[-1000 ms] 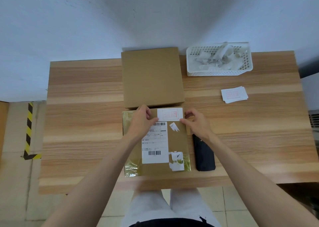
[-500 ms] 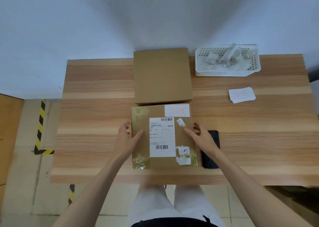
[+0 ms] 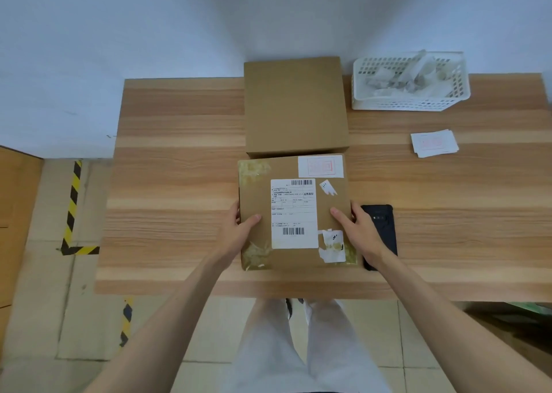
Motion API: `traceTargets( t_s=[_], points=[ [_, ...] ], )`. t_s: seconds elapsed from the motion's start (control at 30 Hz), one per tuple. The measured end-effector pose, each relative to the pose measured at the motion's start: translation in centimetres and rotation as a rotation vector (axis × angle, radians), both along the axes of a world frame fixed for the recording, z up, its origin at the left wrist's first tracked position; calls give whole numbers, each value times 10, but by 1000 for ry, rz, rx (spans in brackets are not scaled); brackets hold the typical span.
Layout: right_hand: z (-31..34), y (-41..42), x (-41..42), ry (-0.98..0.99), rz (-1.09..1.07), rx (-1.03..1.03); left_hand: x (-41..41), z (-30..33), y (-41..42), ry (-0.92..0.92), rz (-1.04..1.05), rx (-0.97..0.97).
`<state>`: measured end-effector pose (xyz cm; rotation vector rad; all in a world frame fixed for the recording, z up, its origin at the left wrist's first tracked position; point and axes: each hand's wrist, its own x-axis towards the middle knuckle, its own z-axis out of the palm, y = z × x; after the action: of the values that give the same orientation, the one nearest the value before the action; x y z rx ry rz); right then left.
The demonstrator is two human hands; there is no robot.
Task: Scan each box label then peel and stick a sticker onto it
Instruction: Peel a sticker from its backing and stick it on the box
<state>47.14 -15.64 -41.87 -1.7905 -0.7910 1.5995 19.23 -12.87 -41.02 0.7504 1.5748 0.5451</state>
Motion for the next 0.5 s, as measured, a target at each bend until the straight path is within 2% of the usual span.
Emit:
traceTargets(
  t_s=[0.27, 0.5],
  points=[
    [85, 0, -12, -36, -12, 185, -18, 81, -7, -19, -17, 209],
    [180, 45, -17, -83, -88, 421, -17, 169, 48, -40, -37, 463]
  ],
)
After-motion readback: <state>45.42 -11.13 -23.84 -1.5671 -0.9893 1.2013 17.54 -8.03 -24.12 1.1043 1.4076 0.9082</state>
